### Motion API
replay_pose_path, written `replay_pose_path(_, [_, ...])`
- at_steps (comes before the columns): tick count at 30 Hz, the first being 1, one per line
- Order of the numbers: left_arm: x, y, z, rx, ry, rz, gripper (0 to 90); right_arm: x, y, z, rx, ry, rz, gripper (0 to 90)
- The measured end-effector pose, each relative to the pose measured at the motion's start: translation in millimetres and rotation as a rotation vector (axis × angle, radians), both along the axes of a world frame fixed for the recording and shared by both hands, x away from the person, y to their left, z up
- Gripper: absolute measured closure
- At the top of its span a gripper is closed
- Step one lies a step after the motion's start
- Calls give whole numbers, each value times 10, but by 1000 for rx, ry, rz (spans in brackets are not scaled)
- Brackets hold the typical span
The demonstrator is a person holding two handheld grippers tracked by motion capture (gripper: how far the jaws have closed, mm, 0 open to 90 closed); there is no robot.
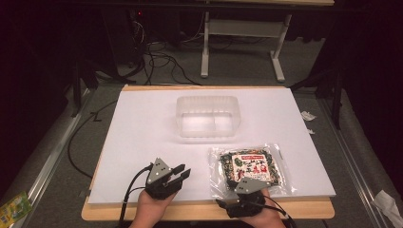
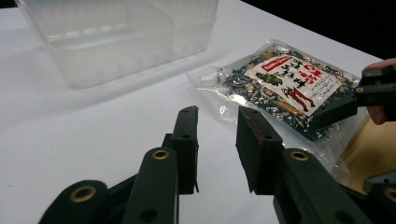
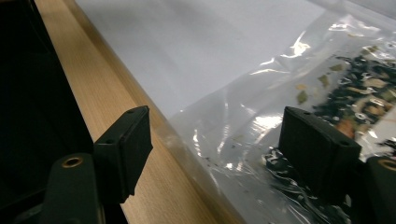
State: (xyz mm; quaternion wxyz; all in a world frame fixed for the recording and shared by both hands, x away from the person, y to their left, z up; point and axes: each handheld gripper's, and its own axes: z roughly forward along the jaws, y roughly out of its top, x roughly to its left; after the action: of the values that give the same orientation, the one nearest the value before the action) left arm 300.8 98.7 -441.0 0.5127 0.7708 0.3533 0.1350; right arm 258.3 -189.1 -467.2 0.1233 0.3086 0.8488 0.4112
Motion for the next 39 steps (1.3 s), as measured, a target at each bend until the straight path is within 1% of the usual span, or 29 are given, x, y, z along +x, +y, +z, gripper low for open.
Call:
replay_pose_path(2, [-3, -5, 1, 2, -2, 0, 689, -14, 61, -24, -20, -12, 24, 238])
replay_pose_path(4, [-5, -10, 2, -3, 0, -2, 689, -24, 94, -35, -38, -22, 25, 226])
replay_pose_path(5, [-3, -20, -6, -1, 2, -6, 688, -34, 131, -65, -82, -41, 34, 207])
replay_pose_path(6, [-3, -20, -6, -1, 2, -6, 685, -34, 131, -65, -82, -41, 34, 207])
replay_pose_path(7, [4, -29, -17, 0, 10, -11, 685, -20, 156, -118, -122, -33, 27, 196])
replay_pose_path(8, [4, -29, -17, 0, 10, -11, 685, -20, 156, -118, -122, -33, 27, 196])
replay_pose_path(9, [9, -37, -25, -2, 19, -14, 684, -37, 180, -143, -163, -73, 25, 232])
replay_pose_path(11, [10, -43, -30, -1, 22, -19, 683, -38, 181, -143, -169, -83, 20, 253])
replay_pose_path(13, [9, -45, -32, -8, 28, -23, 681, -20, 120, -112, -137, -75, 9, 381])
replay_pose_path(14, [9, -45, -32, -8, 28, -23, 679, -20, 120, -112, -137, -75, 9, 381])
replay_pose_path(15, [5, -42, -29, -11, 30, -23, 677, -17, 71, -78, -101, -64, 6, 473])
replay_pose_path(16, [3, -39, -27, -14, 33, -24, 677, -17, 71, -78, -101, -64, 6, 473])
replay_pose_path(17, [-1, -39, -26, -18, 32, -23, 676, -20, 48, -43, -80, -76, 1, 579])
replay_pose_path(19, [-5, -39, -25, -18, 34, -25, 674, -20, 40, -17, -81, -84, -2, 669])
replay_pose_path(20, [-5, -39, -25, -18, 34, -25, 673, -20, 40, -17, -81, -84, -2, 669])
replay_pose_path(21, [-11, -44, -25, -20, 35, -26, 673, -23, 39, -12, -88, -82, -3, 715])
replay_pose_path(22, [-15, -46, -24, -18, 35, -29, 670, -21, 34, -12, -102, -91, -6, 774])
replay_pose_path(23, [-23, -57, -24, -16, 35, -36, 669, -8, 17, -10, -96, -77, 8, 895])
replay_pose_path(27, [-23, -64, -23, -11, 35, -44, 667, -2, -1, 24, -99, -88, 8, 900])
replay_pose_path(29, [-21, -56, -23, -14, 36, -42, 666, 7, -73, 118, -45, -107, -2, 900])
replay_pose_path(30, [-21, -56, -23, -14, 36, -42, 665, 7, -73, 118, -45, -107, -2, 900])
replay_pose_path(31, [-21, -49, -22, -16, 36, -39, 664, 9, -136, 215, 1, -124, -15, 900])
replay_pose_path(33, [-19, -45, -22, -17, 36, -39, 664, 12, -202, 328, 37, -156, -21, 900])
replay_pose_path(34, [-19, -45, -22, -17, 36, -39, 664, 12, -202, 328, 37, -156, -21, 900])
replay_pose_path(35, [-18, -46, -22, -17, 35, -38, 663, 21, -269, 458, 82, -188, -34, 900])
replay_pose_path(36, [-17, -46, -23, -17, 36, -38, 663, 21, -269, 458, 82, -188, -34, 900])
replay_pose_path(37, [-19, -50, -24, -15, 37, -40, 663, 32, -318, 555, 116, -218, -43, 900])
replay_pose_path(38, [-19, -50, -24, -15, 37, -40, 663, 32, -318, 555, 116, -218, -43, 900])
replay_pose_path(39, [-19, -52, -27, -15, 38, -41, 663, 52, -371, 654, 158, -240, -57, 900])
